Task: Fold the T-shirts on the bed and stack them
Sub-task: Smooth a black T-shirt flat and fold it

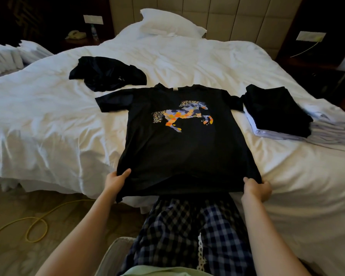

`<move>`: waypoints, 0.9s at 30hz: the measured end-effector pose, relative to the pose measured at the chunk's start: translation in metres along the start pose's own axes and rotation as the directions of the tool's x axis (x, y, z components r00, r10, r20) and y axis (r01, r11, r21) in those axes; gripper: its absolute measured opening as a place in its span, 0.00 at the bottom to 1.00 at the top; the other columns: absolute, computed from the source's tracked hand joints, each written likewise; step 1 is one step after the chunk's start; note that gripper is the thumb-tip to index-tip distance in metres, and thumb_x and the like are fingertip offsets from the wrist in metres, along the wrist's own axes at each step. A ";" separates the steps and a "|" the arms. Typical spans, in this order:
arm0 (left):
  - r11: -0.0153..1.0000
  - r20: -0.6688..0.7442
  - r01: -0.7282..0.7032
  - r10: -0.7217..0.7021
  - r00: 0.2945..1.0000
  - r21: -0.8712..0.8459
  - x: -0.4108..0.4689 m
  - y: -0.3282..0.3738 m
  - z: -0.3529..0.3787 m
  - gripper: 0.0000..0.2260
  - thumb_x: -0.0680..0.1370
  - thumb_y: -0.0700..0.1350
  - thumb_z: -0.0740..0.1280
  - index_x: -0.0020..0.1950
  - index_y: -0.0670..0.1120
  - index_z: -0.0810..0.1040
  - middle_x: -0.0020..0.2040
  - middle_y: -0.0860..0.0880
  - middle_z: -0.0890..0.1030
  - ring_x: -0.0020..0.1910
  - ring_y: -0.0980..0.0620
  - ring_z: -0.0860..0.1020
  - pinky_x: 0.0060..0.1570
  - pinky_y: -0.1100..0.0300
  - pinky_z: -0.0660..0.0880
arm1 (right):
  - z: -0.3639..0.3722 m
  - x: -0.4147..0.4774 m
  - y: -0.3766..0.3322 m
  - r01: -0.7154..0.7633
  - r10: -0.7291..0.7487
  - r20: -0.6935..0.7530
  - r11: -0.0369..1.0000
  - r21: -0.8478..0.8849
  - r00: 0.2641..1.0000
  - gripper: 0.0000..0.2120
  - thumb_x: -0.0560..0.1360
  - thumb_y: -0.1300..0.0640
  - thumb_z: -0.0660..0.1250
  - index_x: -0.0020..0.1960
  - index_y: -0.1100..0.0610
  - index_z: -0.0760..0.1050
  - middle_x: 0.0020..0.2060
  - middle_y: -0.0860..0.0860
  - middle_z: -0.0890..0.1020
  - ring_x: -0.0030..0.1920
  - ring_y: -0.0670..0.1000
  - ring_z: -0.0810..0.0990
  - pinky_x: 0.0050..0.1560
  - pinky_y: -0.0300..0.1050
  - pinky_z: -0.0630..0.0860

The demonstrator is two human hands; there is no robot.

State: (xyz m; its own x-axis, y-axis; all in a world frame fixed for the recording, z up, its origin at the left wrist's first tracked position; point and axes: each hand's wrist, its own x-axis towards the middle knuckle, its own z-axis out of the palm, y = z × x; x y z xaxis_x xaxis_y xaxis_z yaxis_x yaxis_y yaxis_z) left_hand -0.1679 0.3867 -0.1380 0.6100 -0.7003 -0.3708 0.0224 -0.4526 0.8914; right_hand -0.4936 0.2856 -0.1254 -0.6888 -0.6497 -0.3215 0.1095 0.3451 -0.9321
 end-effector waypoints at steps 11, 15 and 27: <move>0.917 0.160 -0.090 0.029 0.987 0.388 0.003 -0.010 -0.004 0.33 0.71 0.38 0.73 0.72 0.40 0.62 0.67 0.39 0.71 0.66 0.40 0.70 0.62 0.49 0.69 | -0.005 -0.025 0.011 0.297 -0.356 -0.077 0.864 -0.406 0.931 0.26 0.65 0.71 0.67 0.62 0.62 0.67 0.63 0.64 0.67 0.63 0.65 0.66 0.63 0.57 0.60; 0.944 0.045 -0.092 0.082 0.996 0.317 0.004 -0.009 0.000 0.33 0.72 0.39 0.73 0.71 0.40 0.60 0.67 0.38 0.70 0.64 0.38 0.71 0.59 0.48 0.71 | 0.005 -0.036 0.022 0.623 -0.654 0.113 0.632 -0.461 0.748 0.22 0.63 0.73 0.66 0.56 0.62 0.73 0.56 0.63 0.73 0.57 0.64 0.70 0.56 0.56 0.63; 0.373 0.504 -0.695 0.492 0.710 0.615 -0.020 0.015 0.052 0.18 0.75 0.47 0.66 0.65 0.50 0.72 0.62 0.47 0.72 0.61 0.47 0.70 0.61 0.53 0.66 | 0.020 -0.067 0.029 0.952 -0.106 0.964 0.214 -0.217 0.244 0.15 0.72 0.59 0.64 0.58 0.51 0.77 0.52 0.46 0.76 0.57 0.49 0.74 0.58 0.42 0.67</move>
State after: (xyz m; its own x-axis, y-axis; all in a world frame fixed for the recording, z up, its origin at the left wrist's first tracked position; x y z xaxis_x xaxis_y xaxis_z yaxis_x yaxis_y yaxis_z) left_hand -0.2214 0.3652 -0.1309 0.0452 -0.9980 0.0446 -0.9028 -0.0217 0.4296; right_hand -0.4303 0.3259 -0.1343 0.5113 -0.8479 -0.1402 -0.7883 -0.3977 -0.4694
